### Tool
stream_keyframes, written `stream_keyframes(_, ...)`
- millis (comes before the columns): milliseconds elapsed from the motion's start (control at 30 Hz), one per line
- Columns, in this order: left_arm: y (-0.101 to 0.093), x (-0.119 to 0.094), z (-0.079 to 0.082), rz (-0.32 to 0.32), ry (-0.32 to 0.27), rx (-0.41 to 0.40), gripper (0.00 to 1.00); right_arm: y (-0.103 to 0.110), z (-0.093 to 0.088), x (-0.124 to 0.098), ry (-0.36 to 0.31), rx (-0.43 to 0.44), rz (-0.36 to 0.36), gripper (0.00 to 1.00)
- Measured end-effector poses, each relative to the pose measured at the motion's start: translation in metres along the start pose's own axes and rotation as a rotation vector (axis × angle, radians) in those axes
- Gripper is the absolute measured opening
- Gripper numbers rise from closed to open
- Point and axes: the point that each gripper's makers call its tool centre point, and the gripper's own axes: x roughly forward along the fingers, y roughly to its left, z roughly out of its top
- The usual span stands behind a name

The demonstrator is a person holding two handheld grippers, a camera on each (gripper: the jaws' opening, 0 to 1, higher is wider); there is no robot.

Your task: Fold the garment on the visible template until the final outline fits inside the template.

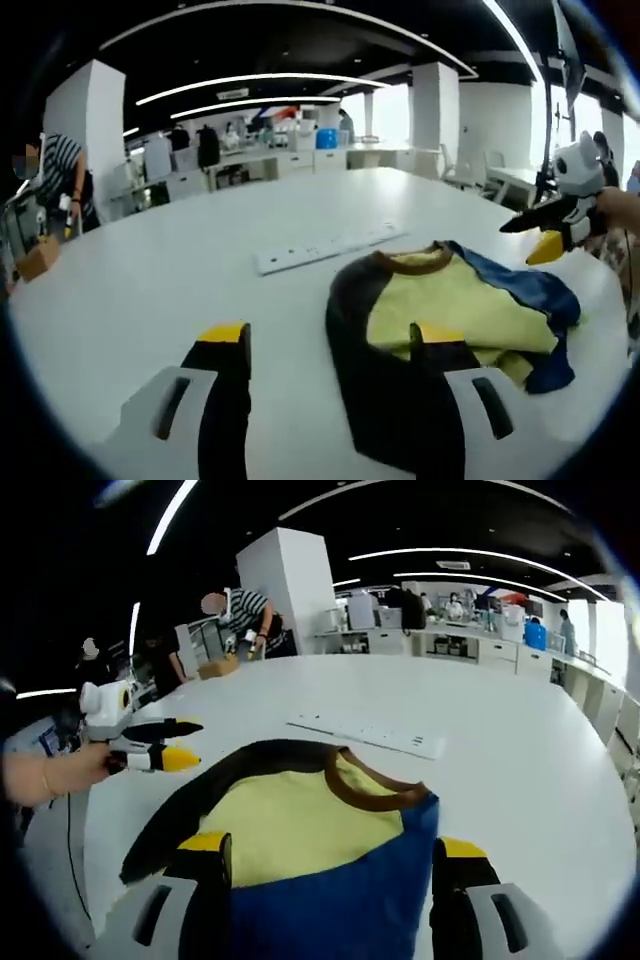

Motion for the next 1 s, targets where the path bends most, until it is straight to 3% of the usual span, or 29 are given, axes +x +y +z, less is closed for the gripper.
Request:
stream_keyframes(100,-0.005,-0.007,-0.009,-0.016,0.025,0.004,0.61,0.017,-0.005,-0.007,0.018,-0.027,0.033,0.84)
stream_keyframes(333,-0.029,-0.039,-0.022,-0.055,0.021,-0.016,0.62,0.053,-0.033,-0.021,0.075,-0.113,0.114,0.81)
stream_keyframes(467,-0.042,-0.051,-0.026,-0.063,0.024,0.018,0.6,0.068,-0.042,-0.029,0.071,-0.164,0.115,0.77)
stream_keyframes(800,-0.07,-0.072,-0.047,-0.105,0.048,0.039,0.57,0.1,-0.067,-0.044,0.067,-0.192,0.127,0.69)
stream_keyframes(1000,-0.078,-0.082,-0.064,-0.088,0.086,0.035,0.54,0.115,-0.087,-0.044,0.068,-0.162,0.147,0.62)
